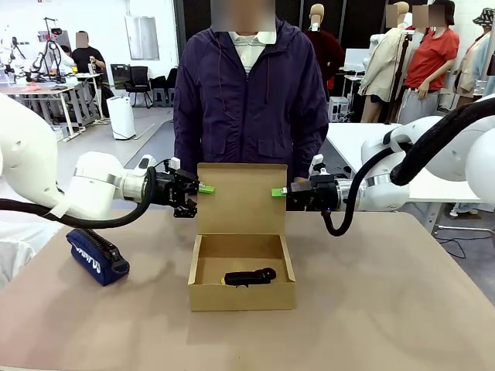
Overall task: Pack the items into the box.
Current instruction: Close the Mailer Box.
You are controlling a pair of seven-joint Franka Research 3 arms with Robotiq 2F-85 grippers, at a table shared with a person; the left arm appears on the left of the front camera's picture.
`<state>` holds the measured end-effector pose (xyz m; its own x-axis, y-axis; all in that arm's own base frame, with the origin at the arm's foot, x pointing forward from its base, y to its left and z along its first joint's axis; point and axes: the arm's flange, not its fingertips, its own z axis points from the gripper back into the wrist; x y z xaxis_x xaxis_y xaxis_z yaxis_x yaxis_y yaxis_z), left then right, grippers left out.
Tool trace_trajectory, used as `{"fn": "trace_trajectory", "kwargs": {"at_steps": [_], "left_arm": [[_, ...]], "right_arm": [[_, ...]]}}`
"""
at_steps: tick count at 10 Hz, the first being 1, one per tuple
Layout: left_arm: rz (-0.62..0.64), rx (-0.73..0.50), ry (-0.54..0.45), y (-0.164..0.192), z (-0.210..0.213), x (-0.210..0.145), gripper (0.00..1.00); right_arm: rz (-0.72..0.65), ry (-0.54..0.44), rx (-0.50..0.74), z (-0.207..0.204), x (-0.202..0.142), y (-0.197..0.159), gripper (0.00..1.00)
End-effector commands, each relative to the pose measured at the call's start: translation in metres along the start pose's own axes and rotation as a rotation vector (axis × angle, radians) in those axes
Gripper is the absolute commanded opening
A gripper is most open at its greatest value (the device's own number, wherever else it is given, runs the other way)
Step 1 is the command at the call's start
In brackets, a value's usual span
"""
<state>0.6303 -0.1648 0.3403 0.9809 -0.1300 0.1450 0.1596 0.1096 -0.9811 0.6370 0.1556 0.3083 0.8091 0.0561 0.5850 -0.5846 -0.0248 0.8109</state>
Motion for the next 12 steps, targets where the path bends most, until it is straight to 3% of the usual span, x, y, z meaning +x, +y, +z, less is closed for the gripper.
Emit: {"fn": "trace_trajectory", "kwargs": {"at_steps": [1,3,5,8,12], "left_arm": [[-0.162,-0.044,0.002,-0.003,0.002,-0.021,0.61],[-0.327,-0.050,-0.005,-0.002,0.005,-0.033,0.61],[-0.483,-0.056,0.107,0.004,0.002,-0.048,0.61],[-0.649,-0.080,0.129,0.014,0.003,-0.062,0.61],[-0.669,-0.070,0.083,0.027,0.004,-0.066,0.61]], "right_arm": [[0.181,0.043,0.083,0.006,-0.018,0.016,0.66],[0.330,0.043,0.068,0.002,-0.030,0.023,0.66],[0.436,0.028,0.030,-0.005,-0.040,0.017,0.66],[0.615,-0.007,0.058,-0.002,-0.053,0.020,0.66],[0.708,0.087,0.182,-0.003,-0.075,0.015,0.66]]}}
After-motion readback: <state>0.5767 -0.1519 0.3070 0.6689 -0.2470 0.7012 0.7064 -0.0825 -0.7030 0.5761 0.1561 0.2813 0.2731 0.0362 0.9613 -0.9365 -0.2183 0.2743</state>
